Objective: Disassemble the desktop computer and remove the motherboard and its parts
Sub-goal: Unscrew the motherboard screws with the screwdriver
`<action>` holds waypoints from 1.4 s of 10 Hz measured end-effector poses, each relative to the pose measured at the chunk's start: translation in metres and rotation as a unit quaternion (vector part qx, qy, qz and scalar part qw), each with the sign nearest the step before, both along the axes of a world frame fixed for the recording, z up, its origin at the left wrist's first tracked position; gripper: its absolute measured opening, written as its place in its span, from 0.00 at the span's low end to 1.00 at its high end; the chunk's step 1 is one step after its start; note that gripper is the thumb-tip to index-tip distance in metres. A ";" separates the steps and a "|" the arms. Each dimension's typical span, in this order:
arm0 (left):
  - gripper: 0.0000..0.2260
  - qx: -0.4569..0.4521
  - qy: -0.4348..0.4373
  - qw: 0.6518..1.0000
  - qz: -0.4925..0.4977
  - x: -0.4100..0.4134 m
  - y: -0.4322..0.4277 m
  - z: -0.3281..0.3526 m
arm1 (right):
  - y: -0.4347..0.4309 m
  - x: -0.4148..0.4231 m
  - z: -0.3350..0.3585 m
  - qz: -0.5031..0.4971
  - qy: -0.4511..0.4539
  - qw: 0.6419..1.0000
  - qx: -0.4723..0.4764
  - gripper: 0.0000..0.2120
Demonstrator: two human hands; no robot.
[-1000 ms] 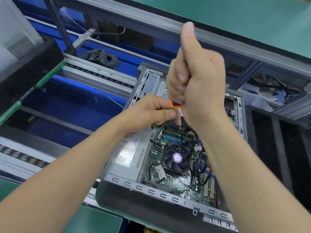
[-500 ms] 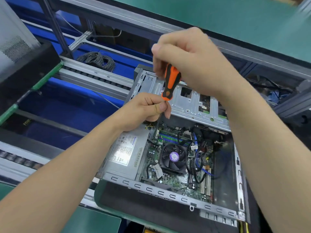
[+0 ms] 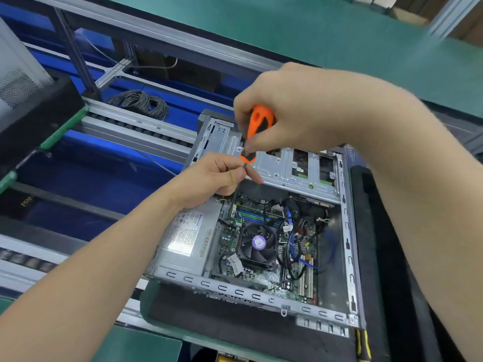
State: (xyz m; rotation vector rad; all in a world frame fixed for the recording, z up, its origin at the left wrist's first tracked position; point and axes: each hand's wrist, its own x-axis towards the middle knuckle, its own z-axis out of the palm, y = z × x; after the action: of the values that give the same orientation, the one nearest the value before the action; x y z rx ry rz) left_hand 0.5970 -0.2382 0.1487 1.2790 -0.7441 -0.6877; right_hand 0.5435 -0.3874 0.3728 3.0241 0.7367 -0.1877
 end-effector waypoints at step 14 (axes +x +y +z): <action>0.11 -0.001 0.001 1.000 0.004 0.002 -0.002 -0.001 | 0.029 0.003 -0.012 -0.175 -0.061 0.981 -0.058 0.31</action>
State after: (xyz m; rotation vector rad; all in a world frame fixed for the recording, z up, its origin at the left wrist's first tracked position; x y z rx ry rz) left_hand 0.5993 -0.2400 0.1472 1.2792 -0.7377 -0.6816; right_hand 0.5460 -0.3584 0.3606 2.9923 0.1748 -0.0486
